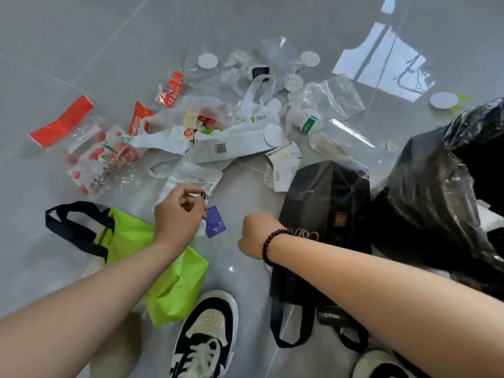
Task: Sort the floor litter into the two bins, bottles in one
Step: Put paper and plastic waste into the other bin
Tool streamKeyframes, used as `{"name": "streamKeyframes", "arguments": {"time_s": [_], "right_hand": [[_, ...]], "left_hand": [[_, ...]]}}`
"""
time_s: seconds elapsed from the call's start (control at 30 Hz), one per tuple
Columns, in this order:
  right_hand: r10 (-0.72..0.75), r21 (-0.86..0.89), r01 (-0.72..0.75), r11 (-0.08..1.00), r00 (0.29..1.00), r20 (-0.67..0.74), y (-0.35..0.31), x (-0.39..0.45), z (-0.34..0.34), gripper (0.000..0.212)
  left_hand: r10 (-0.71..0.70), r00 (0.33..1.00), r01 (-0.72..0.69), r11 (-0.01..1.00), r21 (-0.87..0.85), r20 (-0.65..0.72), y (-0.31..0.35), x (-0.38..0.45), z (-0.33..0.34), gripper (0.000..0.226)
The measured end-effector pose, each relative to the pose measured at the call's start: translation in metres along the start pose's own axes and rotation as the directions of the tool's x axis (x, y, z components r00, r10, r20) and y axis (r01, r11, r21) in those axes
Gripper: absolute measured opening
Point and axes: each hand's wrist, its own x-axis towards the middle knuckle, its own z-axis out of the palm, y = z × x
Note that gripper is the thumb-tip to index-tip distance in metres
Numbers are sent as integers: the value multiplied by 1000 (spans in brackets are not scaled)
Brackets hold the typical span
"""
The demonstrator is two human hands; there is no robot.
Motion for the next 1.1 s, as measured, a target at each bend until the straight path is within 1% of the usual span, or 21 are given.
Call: {"name": "streamKeyframes", "arguments": {"time_s": [0.03, 0.07, 0.1, 0.13, 0.17, 0.23, 0.3, 0.37, 0.43, 0.53, 0.6, 0.67, 0.73, 0.8, 0.83, 0.87, 0.93, 1.0, 1.03, 1.1], "right_hand": [[27, 19, -27, 999, 1000, -4, 2, 4, -1, 22], [46, 33, -45, 998, 999, -11, 3, 7, -3, 20], [60, 42, -60, 997, 998, -21, 4, 9, -6, 18], [69, 60, -67, 996, 997, -32, 3, 12, -7, 13], [71, 76, -68, 995, 997, -33, 3, 13, -9, 8], [76, 98, -72, 993, 997, -30, 3, 15, -7, 12], [78, 87, -75, 993, 996, -31, 4, 17, -4, 15], [73, 65, -71, 995, 997, -17, 5, 18, 0, 19], [64, 48, -64, 997, 998, 4, 7, 19, 3, 22], [60, 51, -60, 997, 998, 7, 11, 21, 5, 24], [77, 84, -77, 994, 997, 0, 16, 20, 5, 25], [75, 119, -70, 990, 997, -31, 21, 17, 3, 26], [61, 224, -37, 974, 993, -100, 27, 15, 1, 35], [36, 388, 33, 921, 985, -169, 29, 12, -2, 51], [11, 454, 79, 887, 981, -192, 30, 11, -4, 54], [-17, 521, 131, 844, 976, -217, 30, 10, -6, 51], [-59, 625, 247, 740, 950, -306, 30, 8, -11, 28], [-70, 614, 338, 713, 906, -418, 30, 4, -17, 6], [-77, 591, 366, 719, 887, -455, 30, 3, -20, 4], [-67, 561, 390, 730, 859, -508, 31, 4, -24, 11]], "left_hand": [[63, 993, -71, 994, 81, 100, -4, -3, 3, 18], [123, 971, -160, 972, 173, 206, -9, -5, 7, 19], [159, 940, -241, 935, 259, 303, -12, -5, 11, 25], [157, 911, -294, 895, 336, 380, -16, -2, 14, 34], [118, 894, -314, 853, 417, 432, -19, 2, 16, 45], [-34, 886, -273, 768, 580, 462, -25, 10, 18, 62], [-147, 880, -233, 695, 681, 451, -32, 17, 18, 71], [-183, 886, -209, 662, 720, 425, -38, 20, 15, 70], [-186, 895, -197, 649, 734, 405, -44, 21, 14, 67], [-236, 892, -105, 723, 683, 386, -52, 21, 15, 59], [-250, 882, -89, 744, 662, 400, -55, 20, 16, 48], [-223, 884, -94, 776, 623, 411, -54, 18, 17, 41], [-175, 908, -40, 868, 494, 381, -48, 12, 21, 36], [-174, 916, 68, 955, 287, 362, -36, 4, 24, 34], [-175, 914, 112, 976, 187, 366, -29, 0, 26, 33], [-165, 918, 128, 984, 125, 362, -22, -3, 28, 33], [-113, 942, 91, 992, 83, 315, -7, -7, 29, 34], [-50, 959, 33, 997, 64, 278, 9, -9, 31, 30], [-20, 962, 2, 998, 66, 271, 15, -8, 31, 27], [46, 966, -72, 993, 95, 256, 26, -1, 25, 30]]}}
